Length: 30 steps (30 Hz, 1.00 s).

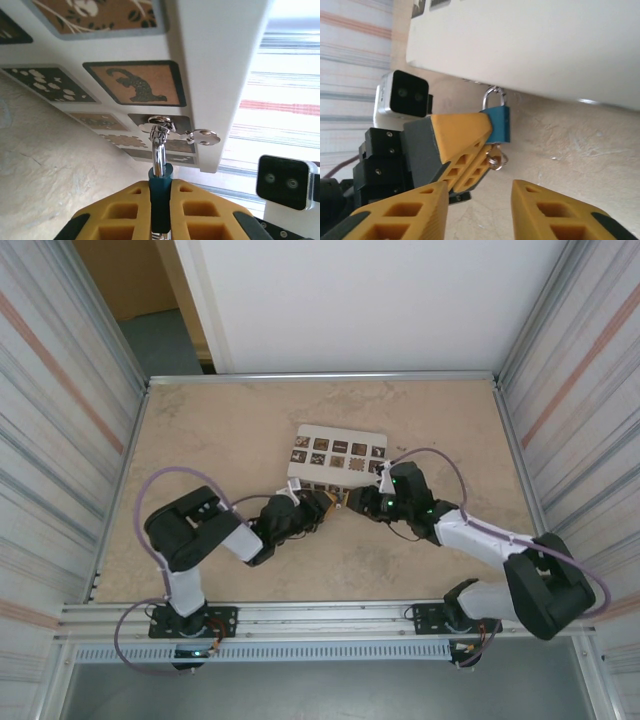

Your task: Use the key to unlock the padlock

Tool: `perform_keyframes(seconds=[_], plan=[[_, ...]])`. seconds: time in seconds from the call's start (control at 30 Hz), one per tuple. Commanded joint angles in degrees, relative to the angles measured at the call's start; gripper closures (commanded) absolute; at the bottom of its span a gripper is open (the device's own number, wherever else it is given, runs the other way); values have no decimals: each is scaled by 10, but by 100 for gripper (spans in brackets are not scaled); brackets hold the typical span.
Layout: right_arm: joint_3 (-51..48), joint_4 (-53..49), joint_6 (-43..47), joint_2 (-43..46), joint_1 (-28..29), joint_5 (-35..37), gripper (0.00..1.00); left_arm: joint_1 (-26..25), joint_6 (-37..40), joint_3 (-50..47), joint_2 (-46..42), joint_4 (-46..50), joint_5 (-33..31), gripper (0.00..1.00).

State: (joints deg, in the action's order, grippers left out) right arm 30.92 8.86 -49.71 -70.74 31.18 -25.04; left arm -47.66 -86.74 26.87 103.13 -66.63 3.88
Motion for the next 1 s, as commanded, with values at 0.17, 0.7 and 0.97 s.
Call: perform_keyframes(seconds=[0.17,0.7,0.97], plan=[[21,-138,250,153,15,81,42,-2,39,22,-144,208,-3,100],[-13,-148,720,311,208,262,22,-2,-38,91,-249,504,-3,100],[-12,-133,824,244,279,373,30,-2,-80,118,-234,542,19,100]])
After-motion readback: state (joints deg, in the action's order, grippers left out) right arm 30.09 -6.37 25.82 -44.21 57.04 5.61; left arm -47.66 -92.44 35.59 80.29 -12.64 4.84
